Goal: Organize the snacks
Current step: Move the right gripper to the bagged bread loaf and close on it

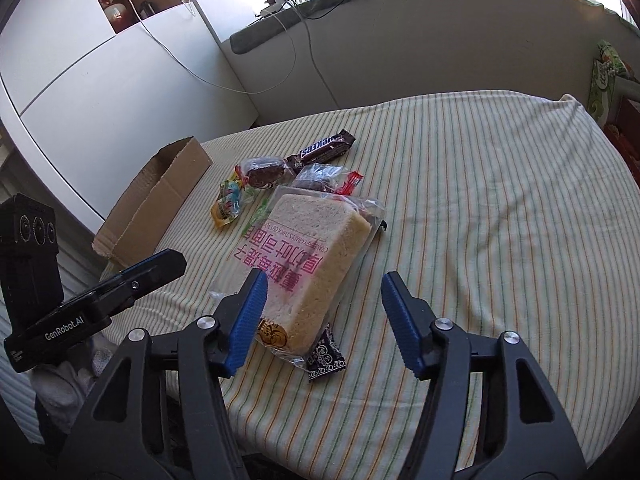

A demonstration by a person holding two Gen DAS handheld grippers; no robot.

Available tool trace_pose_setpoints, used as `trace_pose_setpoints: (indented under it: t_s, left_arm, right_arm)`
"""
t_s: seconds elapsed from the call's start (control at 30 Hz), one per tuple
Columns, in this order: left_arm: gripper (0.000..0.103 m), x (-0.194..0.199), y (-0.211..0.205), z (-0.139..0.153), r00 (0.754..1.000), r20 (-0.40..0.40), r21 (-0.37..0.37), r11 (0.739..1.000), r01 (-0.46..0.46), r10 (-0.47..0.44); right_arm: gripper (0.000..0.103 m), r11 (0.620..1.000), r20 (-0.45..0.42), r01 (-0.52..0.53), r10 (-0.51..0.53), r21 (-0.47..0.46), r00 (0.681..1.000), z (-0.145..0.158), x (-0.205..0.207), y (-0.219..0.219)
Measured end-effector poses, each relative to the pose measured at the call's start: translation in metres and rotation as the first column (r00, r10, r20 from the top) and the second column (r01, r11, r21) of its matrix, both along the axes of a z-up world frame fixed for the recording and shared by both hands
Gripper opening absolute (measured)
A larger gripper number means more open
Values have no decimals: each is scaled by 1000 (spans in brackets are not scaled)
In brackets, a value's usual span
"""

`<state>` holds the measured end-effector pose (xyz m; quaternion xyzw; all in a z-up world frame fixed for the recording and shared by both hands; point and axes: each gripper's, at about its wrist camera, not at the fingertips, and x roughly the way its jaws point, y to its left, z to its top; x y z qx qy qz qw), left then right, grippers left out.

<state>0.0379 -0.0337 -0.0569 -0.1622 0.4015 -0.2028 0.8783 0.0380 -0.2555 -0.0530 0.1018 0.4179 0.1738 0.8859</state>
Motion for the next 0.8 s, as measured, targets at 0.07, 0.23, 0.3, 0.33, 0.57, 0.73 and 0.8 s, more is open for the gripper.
trace_pose_setpoints:
  t_s: [0.07, 0.23, 0.3, 0.33, 0.57, 0.73, 0.8]
  left_arm:
    - [45, 4, -3, -6, 1000, -20, -11, 1000, 13, -13]
    - [41, 15, -8, -17, 997, -65, -48, 998, 37, -40]
    - [40, 17, -7, -20, 996, -77, -50, 998, 42, -46]
    - [39, 18, -7, -21, 995, -81, -52, 998, 46, -50]
    - [39, 22, -9, -32, 990, -114, -69, 995, 74, -81]
    - [39, 23, -18, -34, 985, -119, -80, 990, 117, -126]
    - [39, 23, -21, -32, 985, -114, -66, 990, 121, -128]
  right_arm:
    - [60, 1000, -27, -13, 14, 26, 1000, -5, 3, 3]
    - [52, 998, -64, -34, 37, 50, 997, -12, 10, 9]
    - [50, 997, -80, -40, 45, 59, 996, -15, 13, 10]
    - [49, 997, -86, -42, 47, 64, 995, -17, 14, 10]
    - [46, 995, -119, -51, 61, 80, 991, -23, 19, 11]
    - [44, 994, -124, -68, 78, 83, 989, -25, 23, 14]
    - [44, 994, -123, -78, 86, 75, 989, -27, 27, 17]
